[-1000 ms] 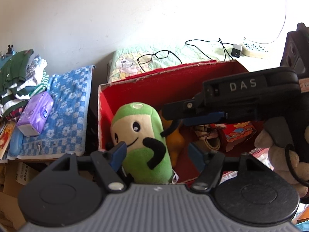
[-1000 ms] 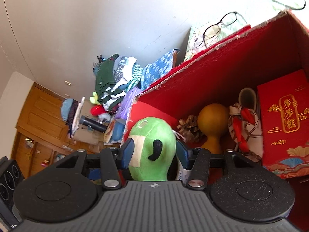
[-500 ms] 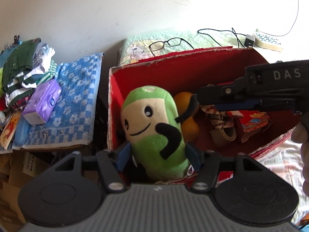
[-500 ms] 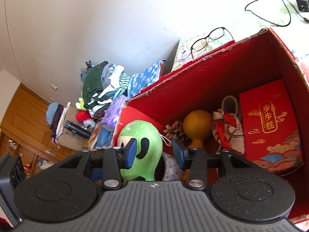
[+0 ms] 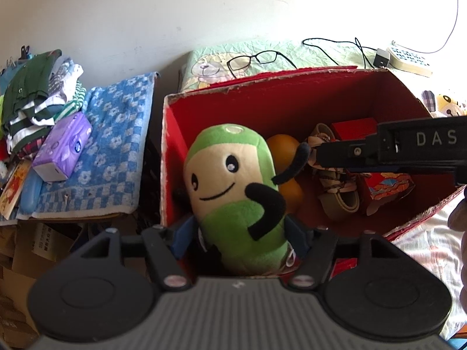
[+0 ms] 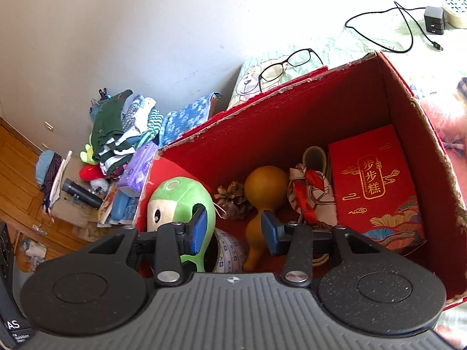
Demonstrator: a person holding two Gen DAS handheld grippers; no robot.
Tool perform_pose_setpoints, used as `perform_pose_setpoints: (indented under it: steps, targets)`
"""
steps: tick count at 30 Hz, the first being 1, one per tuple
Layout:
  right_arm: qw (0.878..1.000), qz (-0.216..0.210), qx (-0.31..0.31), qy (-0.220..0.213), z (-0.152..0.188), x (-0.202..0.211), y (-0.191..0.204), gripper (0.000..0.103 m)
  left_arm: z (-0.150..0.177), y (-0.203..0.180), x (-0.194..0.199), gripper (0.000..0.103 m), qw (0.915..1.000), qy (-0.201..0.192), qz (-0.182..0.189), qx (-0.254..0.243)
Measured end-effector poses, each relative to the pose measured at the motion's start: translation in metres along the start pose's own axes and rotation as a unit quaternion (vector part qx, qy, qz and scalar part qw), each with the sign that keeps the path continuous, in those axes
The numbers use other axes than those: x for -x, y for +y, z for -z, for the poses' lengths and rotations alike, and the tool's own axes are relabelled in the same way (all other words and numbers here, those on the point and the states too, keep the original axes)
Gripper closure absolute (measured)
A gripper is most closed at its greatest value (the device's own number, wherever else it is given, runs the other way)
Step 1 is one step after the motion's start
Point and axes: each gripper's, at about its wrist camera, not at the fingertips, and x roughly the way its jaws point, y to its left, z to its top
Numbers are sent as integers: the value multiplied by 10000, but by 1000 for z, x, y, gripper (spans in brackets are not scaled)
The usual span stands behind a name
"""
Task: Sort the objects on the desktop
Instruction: 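Open the right tool and withdraw it from the red box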
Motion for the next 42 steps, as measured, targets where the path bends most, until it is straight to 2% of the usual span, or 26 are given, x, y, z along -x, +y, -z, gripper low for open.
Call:
perform_pose_setpoints:
  steps: [12,17,19,21,34,38,42]
  targets:
    - [10000,68,21,50,2,-2,-4,58,-2,0,-4,31,9999,92,56,49]
    - [9998,-39,109,139,3,-4,-5,58,-4,-5,-3,29,9998,140,-135,82]
    - [9996,-96,181,169,2,-2,-6,58,-5,-8,-2,22,9994,124,-293,102]
    - [9993,-178,259,188,1,1,-6,58,-5,-10,1,22,9990,112,-403,128]
    - [9956,-732,574,88,-10,44,-22,58,-10,-35,37,15,9926,-1,-1140,411]
    - [9947,-864,558,-17,-13,64,-36,58,-13,-49,52,13,9915,-138,-1203,480]
    - [9944,-944,471,-105,-13,83,-54,57,-17,-72,61,13,9933,-219,-1040,462]
